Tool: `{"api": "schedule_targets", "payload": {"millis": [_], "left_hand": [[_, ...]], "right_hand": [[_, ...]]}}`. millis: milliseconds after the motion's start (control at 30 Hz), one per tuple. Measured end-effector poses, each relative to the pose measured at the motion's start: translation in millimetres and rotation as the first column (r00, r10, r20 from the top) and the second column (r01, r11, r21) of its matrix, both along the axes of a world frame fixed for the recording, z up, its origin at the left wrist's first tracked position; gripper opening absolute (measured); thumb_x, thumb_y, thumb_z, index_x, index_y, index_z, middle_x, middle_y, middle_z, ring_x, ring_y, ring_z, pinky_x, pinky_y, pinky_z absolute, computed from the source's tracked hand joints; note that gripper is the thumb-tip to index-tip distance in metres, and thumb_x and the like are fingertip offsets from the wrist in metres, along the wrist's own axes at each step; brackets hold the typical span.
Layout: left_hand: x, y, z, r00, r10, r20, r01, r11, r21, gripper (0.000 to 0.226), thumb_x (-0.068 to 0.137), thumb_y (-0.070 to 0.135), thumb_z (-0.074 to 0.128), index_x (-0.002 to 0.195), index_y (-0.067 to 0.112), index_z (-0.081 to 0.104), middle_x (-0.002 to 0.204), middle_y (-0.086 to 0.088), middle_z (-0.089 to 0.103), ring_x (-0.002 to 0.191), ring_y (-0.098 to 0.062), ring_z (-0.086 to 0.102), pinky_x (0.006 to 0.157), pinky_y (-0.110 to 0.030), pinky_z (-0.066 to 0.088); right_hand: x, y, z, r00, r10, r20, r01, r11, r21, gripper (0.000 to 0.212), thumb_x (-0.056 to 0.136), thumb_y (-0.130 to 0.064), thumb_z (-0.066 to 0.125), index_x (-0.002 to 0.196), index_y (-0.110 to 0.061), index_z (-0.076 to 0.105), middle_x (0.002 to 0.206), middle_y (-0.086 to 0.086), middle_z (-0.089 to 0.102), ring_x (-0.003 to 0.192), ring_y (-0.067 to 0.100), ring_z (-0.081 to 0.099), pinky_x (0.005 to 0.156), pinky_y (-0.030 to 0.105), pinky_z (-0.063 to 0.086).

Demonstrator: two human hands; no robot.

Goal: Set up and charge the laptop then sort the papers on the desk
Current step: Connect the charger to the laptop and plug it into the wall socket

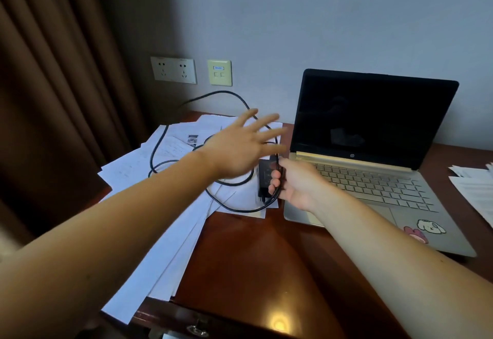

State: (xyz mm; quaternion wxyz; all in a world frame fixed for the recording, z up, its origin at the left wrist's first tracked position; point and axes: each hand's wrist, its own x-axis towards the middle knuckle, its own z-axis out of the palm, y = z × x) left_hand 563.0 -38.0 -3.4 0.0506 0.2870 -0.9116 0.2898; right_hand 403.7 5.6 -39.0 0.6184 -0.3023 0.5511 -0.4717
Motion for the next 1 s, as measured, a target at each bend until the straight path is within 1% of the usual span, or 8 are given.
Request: {"api": "schedule_targets", "payload": {"millis": [200,333,533,700,767,833,900,1000], "left_hand": [[-3.4,-3.9,19.8,0.982,0.125,0.143,-0.132,0.990,0.039,0.037,0.104,0.049,0.043,0.118,0.029,0.071,0.112,0.005,0.071,0.110,-0.022,0.060,0.107,-0.041,0.032],[8.9,-6.2,35.5,0.926,0.324,-0.194,-0.338,0.940,-0.044,0.038,0.108,0.043,0.038,0.111,0.016,0.063,0.090,-0.007,0.070,0.077,-0.035,0.062,0.065,-0.034,0.039],[34.3,-10.8,30.9,0.632,0.430,-0.645,-0.534,0.845,0.039,0.035,0.110,0.037,0.034,0.112,0.010,0.056,0.069,-0.013,0.059,0.057,-0.036,0.050,0.057,-0.036,0.037],[38.7,-7.0,15.0,0.675,0.461,-0.576,-0.530,0.846,0.056,0.029,0.104,0.030,0.049,0.126,0.014,0.057,0.107,-0.013,0.064,0.096,-0.036,0.060,0.080,-0.043,0.045],[33.7,8.5,7.8,0.839,0.128,-0.529,-0.238,0.960,-0.144,0.022,0.096,0.030,0.060,0.108,0.013,0.069,0.107,-0.014,0.064,0.096,-0.035,0.060,0.080,-0.042,0.045],[27.8,29.9,-5.9,0.946,-0.031,-0.324,0.033,0.999,0.003,0.039,0.097,0.041,0.053,0.074,0.014,0.068,0.078,-0.007,0.062,0.074,-0.030,0.060,0.066,-0.035,0.046],[25.0,49.7,-16.6,0.964,0.265,-0.007,-0.244,0.895,0.375,0.054,0.097,0.060,0.047,0.072,0.016,0.067,0.069,0.000,0.057,0.069,-0.025,0.059,0.062,-0.032,0.047],[35.3,52.9,-29.0,0.850,0.477,0.222,-0.523,0.717,0.462,0.036,0.097,0.051,0.053,0.099,0.019,0.071,0.080,0.001,0.061,0.076,-0.022,0.060,0.066,-0.033,0.050]], "right_hand": [[-0.7,0.4,-0.5,0.997,0.008,-0.072,-0.011,0.999,-0.040,0.023,0.106,-0.021,0.041,0.093,-0.008,0.054,0.066,0.010,0.066,0.056,0.021,0.058,0.066,0.039,0.056],[-7.2,0.5,-4.9,0.995,0.020,-0.103,-0.024,0.999,-0.037,0.022,0.106,-0.021,0.038,0.095,-0.010,0.054,0.075,0.012,0.075,0.075,0.027,0.071,0.082,0.044,0.056],[-4.5,-3.4,-0.4,0.998,0.044,-0.045,-0.046,0.998,-0.037,0.023,0.106,-0.024,0.037,0.085,-0.018,0.043,0.091,0.014,0.077,0.091,0.030,0.072,0.093,0.047,0.052],[2.4,-5.4,0.0,0.997,0.014,0.079,-0.011,0.999,-0.034,0.022,0.106,-0.025,0.042,0.090,-0.013,0.049,0.077,0.011,0.071,0.077,0.029,0.072,0.067,0.043,0.057],[4.5,-7.6,0.5,0.991,-0.022,0.134,0.024,1.000,-0.014,0.019,0.106,-0.024,0.043,0.097,-0.010,0.052,0.070,0.009,0.060,0.067,0.026,0.067,0.061,0.042,0.057],[6.5,-11.4,-0.2,0.984,-0.056,0.167,0.056,0.998,0.007,0.017,0.106,-0.023,0.044,0.102,-0.009,0.053,0.067,0.007,0.053,0.061,0.023,0.061,0.060,0.042,0.057],[7.8,-14.4,-2.6,0.979,-0.073,0.188,0.070,0.997,0.027,0.018,0.105,-0.023,0.044,0.103,-0.009,0.054,0.065,0.006,0.049,0.058,0.021,0.053,0.063,0.044,0.057],[9.6,-14.1,-5.5,0.981,-0.081,0.179,0.076,0.997,0.035,0.021,0.105,-0.024,0.045,0.095,-0.008,0.055,0.064,0.005,0.047,0.057,0.019,0.046,0.067,0.046,0.057]]}}
